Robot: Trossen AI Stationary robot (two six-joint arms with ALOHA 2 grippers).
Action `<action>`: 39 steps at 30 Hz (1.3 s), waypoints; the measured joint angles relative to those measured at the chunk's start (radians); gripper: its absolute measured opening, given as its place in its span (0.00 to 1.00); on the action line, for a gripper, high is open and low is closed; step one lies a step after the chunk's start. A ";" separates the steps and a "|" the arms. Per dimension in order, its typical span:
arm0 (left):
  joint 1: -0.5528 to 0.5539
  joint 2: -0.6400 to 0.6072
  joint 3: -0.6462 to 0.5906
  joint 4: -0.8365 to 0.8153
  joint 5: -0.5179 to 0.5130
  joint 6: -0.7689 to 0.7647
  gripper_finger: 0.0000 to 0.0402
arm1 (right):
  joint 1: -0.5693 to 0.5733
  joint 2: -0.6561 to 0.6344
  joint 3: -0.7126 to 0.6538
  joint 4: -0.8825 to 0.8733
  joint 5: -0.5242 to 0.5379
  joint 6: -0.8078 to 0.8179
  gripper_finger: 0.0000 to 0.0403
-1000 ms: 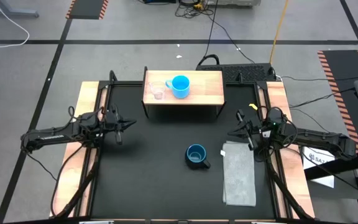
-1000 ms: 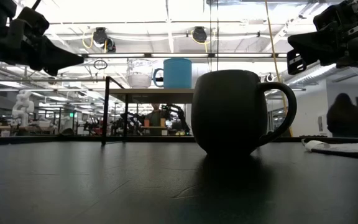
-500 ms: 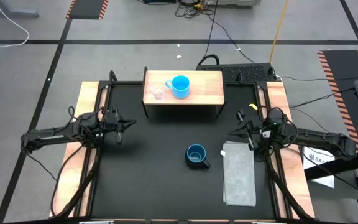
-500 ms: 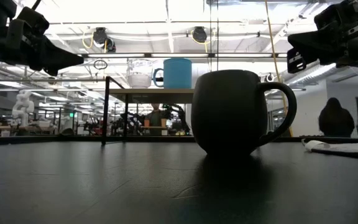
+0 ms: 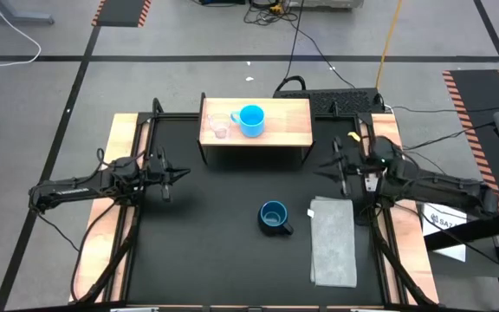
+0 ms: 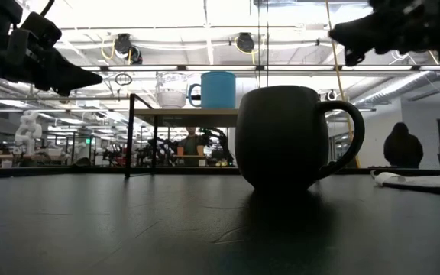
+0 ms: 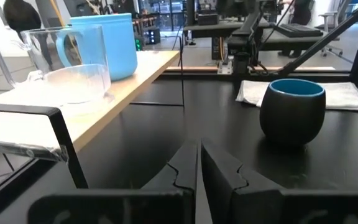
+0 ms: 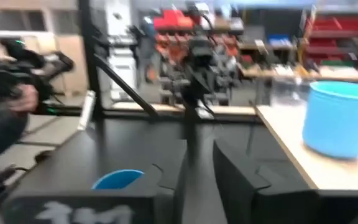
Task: Stack small to large cups/mugs on shelf
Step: Put the black mug on the shelf
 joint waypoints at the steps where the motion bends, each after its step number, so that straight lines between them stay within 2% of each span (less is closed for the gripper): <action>1: 0.000 0.000 0.000 0.000 0.000 0.000 0.06 | 0.000 0.024 0.023 -0.024 0.010 -0.011 0.22; 6: 0.000 0.000 0.000 0.002 0.002 0.003 0.06 | 0.000 0.174 0.091 -0.061 0.009 -0.032 0.31; 13: 0.000 0.000 0.000 0.001 0.006 0.003 0.06 | 0.006 0.356 0.179 -0.136 0.003 0.039 0.37; 18: 0.000 0.000 0.000 0.003 0.007 0.003 0.06 | 0.046 0.429 0.272 -0.205 -0.003 0.028 0.41; 21: 0.000 0.000 0.000 0.001 0.007 0.003 0.06 | 0.103 0.461 0.357 -0.338 -0.017 -0.042 0.43; 23: 0.000 0.000 0.000 0.000 0.007 0.003 0.06 | 0.142 0.492 0.417 -0.422 0.028 -0.068 0.44; 27: 0.000 0.000 0.000 0.002 0.007 0.003 0.06 | 0.199 0.582 0.547 -0.599 0.195 -0.064 0.46; 30: 0.000 0.000 0.000 0.004 0.008 0.005 0.06 | 0.217 0.645 0.623 -0.670 0.236 -0.047 0.48; 36: 0.000 0.000 0.000 0.005 0.010 0.003 0.06 | 0.207 0.741 0.727 -0.843 0.232 0.006 0.55; 39: 0.000 0.000 0.000 0.004 0.011 0.003 0.06 | 0.207 0.776 0.747 -0.869 0.123 0.046 0.58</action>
